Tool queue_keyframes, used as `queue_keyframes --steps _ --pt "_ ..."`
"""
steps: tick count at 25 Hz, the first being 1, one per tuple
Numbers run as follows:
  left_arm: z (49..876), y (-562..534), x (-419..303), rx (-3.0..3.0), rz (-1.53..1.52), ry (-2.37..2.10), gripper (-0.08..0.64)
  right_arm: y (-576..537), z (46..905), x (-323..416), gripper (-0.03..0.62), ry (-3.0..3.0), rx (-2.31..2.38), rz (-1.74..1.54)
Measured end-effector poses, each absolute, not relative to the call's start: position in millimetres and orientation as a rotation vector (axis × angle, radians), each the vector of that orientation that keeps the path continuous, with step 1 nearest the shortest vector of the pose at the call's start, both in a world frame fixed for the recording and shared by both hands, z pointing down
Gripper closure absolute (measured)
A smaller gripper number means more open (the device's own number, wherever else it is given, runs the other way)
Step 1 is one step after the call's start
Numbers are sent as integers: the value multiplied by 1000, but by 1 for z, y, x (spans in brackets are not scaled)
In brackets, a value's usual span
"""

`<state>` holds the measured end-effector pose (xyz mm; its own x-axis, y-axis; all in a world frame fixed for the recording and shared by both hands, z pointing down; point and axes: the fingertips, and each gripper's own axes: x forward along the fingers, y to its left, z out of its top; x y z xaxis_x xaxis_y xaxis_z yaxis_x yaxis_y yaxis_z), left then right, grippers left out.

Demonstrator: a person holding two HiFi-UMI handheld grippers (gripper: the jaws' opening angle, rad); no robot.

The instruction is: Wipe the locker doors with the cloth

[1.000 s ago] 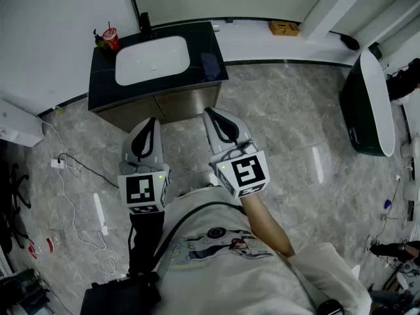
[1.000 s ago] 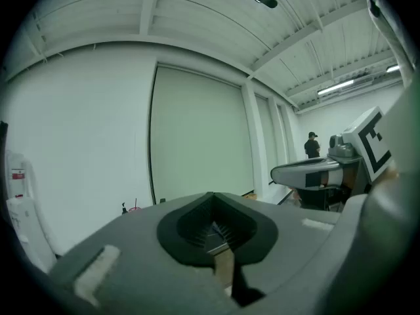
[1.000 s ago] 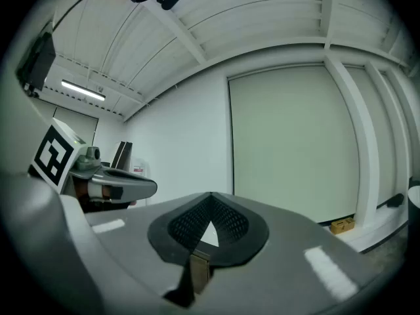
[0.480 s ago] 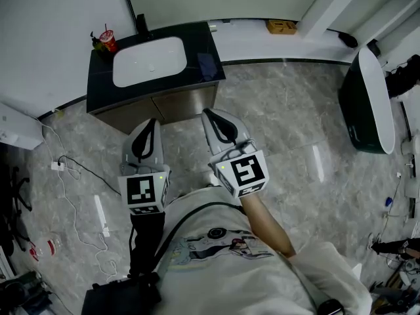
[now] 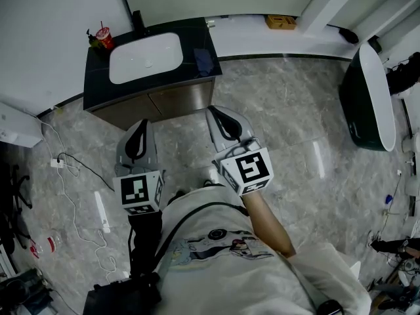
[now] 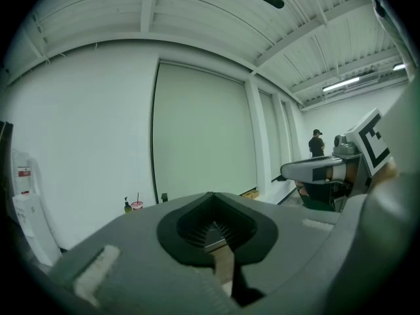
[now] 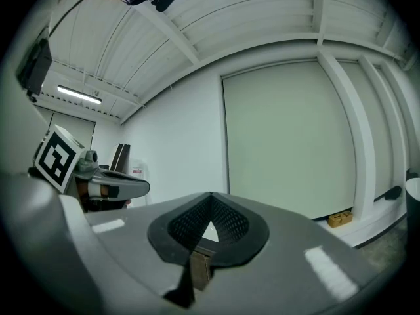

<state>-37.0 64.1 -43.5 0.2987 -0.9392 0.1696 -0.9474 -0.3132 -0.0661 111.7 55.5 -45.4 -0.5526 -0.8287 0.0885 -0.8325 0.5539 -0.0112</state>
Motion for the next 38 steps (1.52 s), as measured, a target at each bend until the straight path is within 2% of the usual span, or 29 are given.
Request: queue_keyframes --steps 8,16,29,38 --pt "-34 62 -27 2433 323 -1848 558 58 -34 125 589 -2726 1352 105" --pt "-2 59 -48 2321 401 -1871 558 47 -5 126 589 -2699 1303 187" --pt "14 -54 -95 2414 371 -1759 558 -43 17 61 589 -2596 1295 127" --pt "52 -103 -96 2396 450 -1630 558 -87 59 45 588 -2522 1272 249"
